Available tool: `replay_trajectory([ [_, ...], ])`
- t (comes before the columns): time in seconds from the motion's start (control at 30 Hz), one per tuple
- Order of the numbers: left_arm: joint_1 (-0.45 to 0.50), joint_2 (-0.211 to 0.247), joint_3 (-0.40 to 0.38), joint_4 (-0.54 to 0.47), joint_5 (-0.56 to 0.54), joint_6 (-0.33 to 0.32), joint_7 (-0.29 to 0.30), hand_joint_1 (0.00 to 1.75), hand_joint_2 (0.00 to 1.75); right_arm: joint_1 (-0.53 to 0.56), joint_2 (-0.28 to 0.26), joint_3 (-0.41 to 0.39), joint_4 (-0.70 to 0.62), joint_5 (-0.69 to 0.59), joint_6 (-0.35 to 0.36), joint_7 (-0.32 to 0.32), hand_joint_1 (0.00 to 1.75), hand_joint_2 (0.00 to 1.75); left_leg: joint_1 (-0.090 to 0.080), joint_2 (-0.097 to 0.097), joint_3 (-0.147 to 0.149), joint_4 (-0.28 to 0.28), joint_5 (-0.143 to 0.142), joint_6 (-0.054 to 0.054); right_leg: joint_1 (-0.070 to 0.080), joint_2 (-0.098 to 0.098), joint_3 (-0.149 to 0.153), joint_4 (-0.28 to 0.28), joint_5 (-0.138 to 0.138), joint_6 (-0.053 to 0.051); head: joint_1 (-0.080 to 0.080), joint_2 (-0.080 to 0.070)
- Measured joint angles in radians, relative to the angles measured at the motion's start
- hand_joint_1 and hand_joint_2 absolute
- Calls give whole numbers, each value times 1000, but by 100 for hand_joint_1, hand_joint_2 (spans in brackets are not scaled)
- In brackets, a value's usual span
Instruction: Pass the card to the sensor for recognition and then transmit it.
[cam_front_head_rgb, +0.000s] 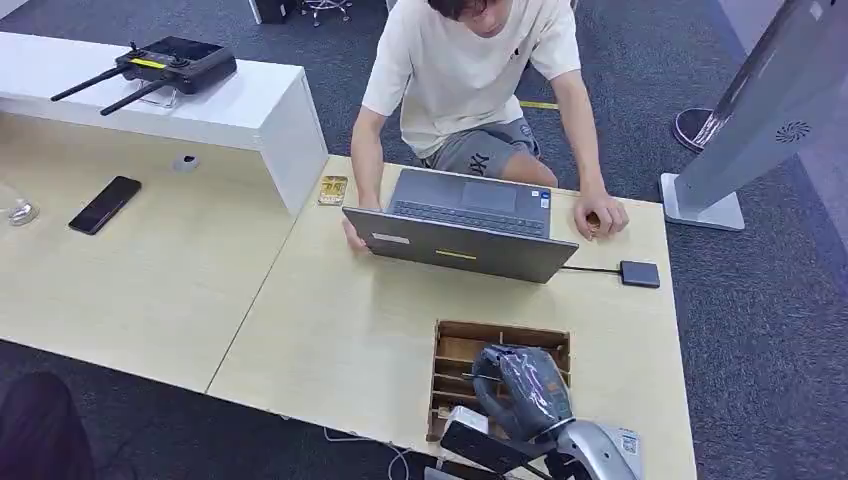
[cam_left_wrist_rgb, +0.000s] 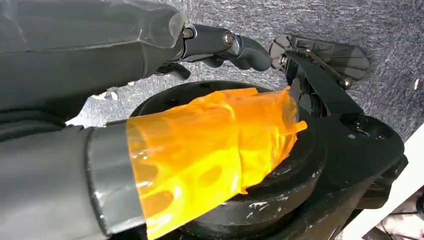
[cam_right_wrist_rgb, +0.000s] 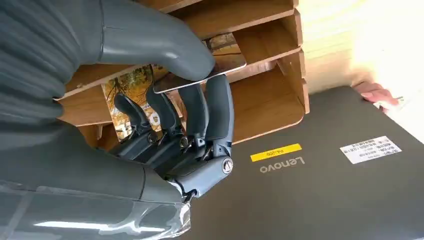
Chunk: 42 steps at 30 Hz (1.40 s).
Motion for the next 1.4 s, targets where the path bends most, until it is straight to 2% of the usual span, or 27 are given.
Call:
replay_trajectory([
  [0.23,0,0,2,0,1,1,-3,0,0,5,0,-6,-11,6,-6,0,154,175,0,0,0,0,0,0,0,0,0,0,0,0,0,0],
  [0.3,0,-3,2,0,1,3,-3,0,0,6,0,-11,-19,5,-10,0,148,175,0,0,0,0,0,0,0,0,0,0,0,0,0,0],
  [0.43,0,-7,2,0,2,6,-7,0,0,7,0,-29,-40,-5,-20,0,152,175,0,0,0,0,0,0,0,0,0,0,0,0,0,0],
  [0.6,1,-8,3,0,3,5,-16,0,0,10,4,-55,-74,-26,-27,0,147,175,0,0,0,0,0,0,0,0,0,0,0,0,0,0],
  [0.67,3,0,3,0,-6,-27,-21,0,0,10,11,-71,-94,-52,-34,0,148,175,0,0,0,0,0,0,0,0,0,0,0,0,0,0],
  [0.7,3,3,3,0,-10,-34,-21,0,0,10,14,-79,-101,-63,-34,0,143,175,0,0,0,0,0,0,0,0,0,0,0,0,0,0],
  [0.73,4,5,3,0,-10,-40,-21,0,0,9,20,-90,-113,-87,-32,2,147,175,0,0,0,0,0,0,0,0,0,0,0,0,0,0],
  [0.87,5,11,3,0,-3,-40,-23,0,0,8,34,-136,-153,-197,2,3,143,175,0,0,0,0,0,0,0,0,0,0,0,0,0,0],
  [1.07,5,11,3,0,-1,-40,-23,0,0,7,36,-145,-159,-221,11,4,140,175,0,0,0,0,0,0,0,0,0,0,0,0,0,0],
  [1.1,5,11,3,0,0,-39,-23,0,0,7,37,-149,-162,-230,15,5,143,175,0,0,0,0,0,0,0,0,0,0,0,0,0,0],
  [1.17,5,11,3,0,11,-38,-26,0,0,-5,52,-218,-201,-341,36,-5,143,175,0,0,0,0,0,0,0,0,0,0,0,0,0,0],
  [1.4,5,10,3,0,18,-38,-36,0,0,-17,64,-274,-236,-425,36,-27,148,175,0,0,0,0,0,0,0,0,0,0,0,0,0,0],
])
